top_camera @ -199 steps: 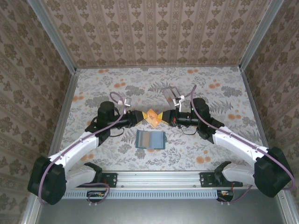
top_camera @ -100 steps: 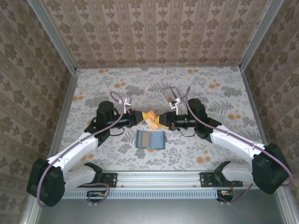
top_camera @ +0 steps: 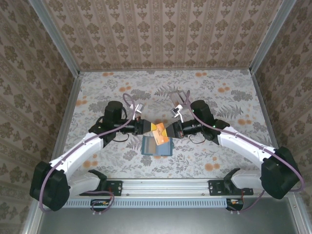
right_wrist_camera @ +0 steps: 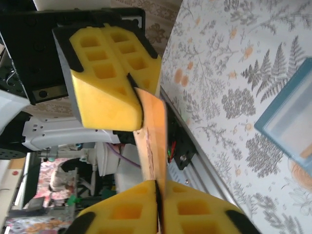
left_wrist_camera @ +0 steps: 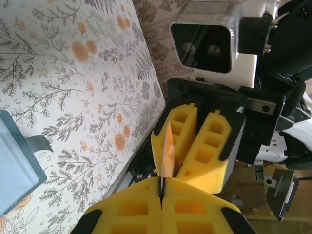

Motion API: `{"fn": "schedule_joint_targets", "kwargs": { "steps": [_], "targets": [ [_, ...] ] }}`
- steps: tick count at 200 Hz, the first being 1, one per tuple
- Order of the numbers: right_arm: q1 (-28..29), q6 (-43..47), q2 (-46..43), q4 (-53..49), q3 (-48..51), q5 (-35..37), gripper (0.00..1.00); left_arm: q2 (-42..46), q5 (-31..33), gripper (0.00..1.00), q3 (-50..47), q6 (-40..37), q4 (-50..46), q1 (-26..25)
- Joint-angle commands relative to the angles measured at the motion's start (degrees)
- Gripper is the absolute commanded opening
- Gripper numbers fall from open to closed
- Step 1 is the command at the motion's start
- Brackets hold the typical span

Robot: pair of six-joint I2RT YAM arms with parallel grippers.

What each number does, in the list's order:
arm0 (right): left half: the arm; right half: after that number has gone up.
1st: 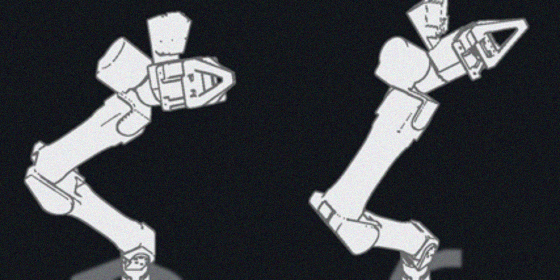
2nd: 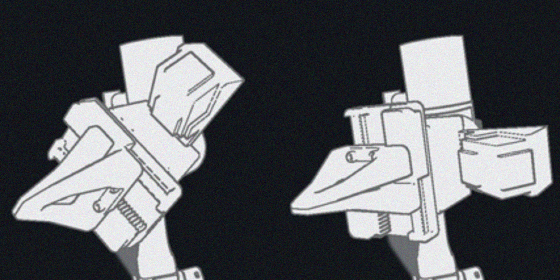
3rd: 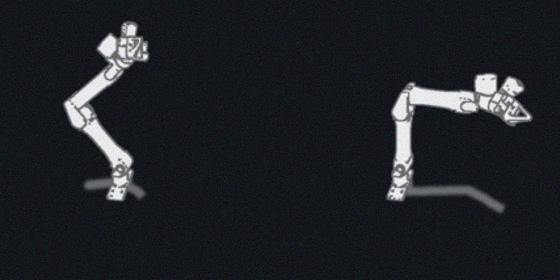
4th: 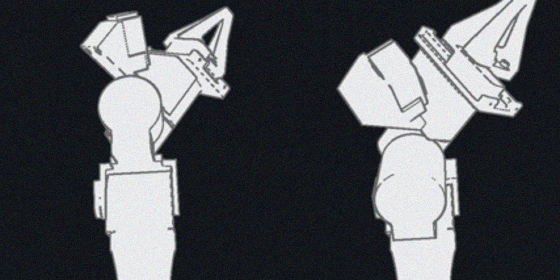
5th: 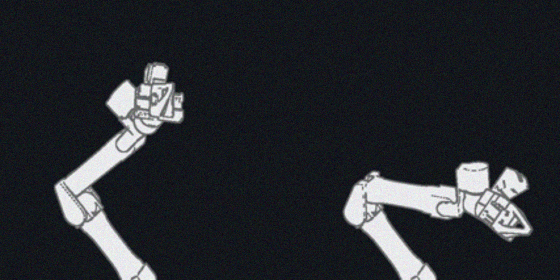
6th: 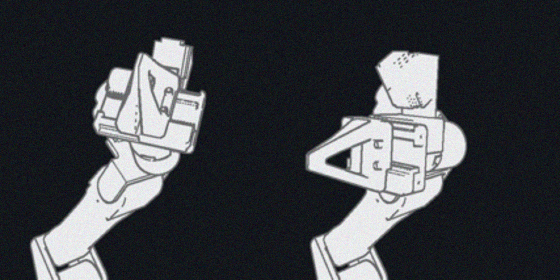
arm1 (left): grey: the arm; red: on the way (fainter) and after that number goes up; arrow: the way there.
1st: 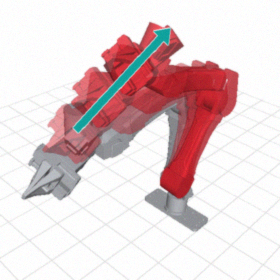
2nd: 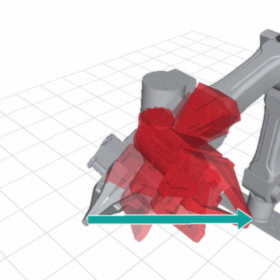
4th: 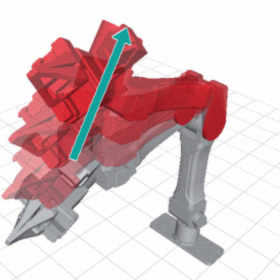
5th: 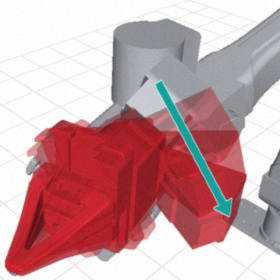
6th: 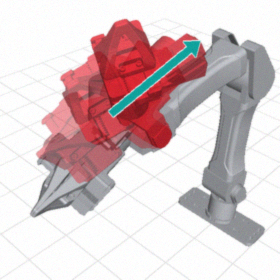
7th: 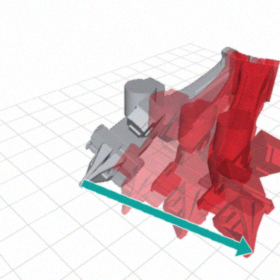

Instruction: Put the credit cards into the card holder

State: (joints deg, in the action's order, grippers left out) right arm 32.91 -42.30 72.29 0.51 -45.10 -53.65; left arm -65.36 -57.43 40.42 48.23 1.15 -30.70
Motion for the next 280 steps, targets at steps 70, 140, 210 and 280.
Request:
{"fn": "schedule_joint_targets", "kwargs": {
  "steps": [70,140,210,280],
  "targets": [
    [2.1,-16.1,1.8,18.2,14.2,17.9,0.0,2.6,13.9,0.53,-0.9,-9.9,-18.8,6.0],
    [7.5,-23.7,18.3,34.3,17.5,20.3,0.0,-3.5,19.2,0.5,-7.3,-14.4,-21.5,2.7],
    [7.5,-24.6,23.8,39.6,18.5,20.6,0.0,-14.0,27.8,0.24,-6.2,-14.0,-20.8,-0.8],
    [6.7,-23.3,22.6,38.2,19.7,21.9,0.0,-18.7,29.0,0.16,-5.9,-12.2,-19.7,-1.1]
  ]
}}
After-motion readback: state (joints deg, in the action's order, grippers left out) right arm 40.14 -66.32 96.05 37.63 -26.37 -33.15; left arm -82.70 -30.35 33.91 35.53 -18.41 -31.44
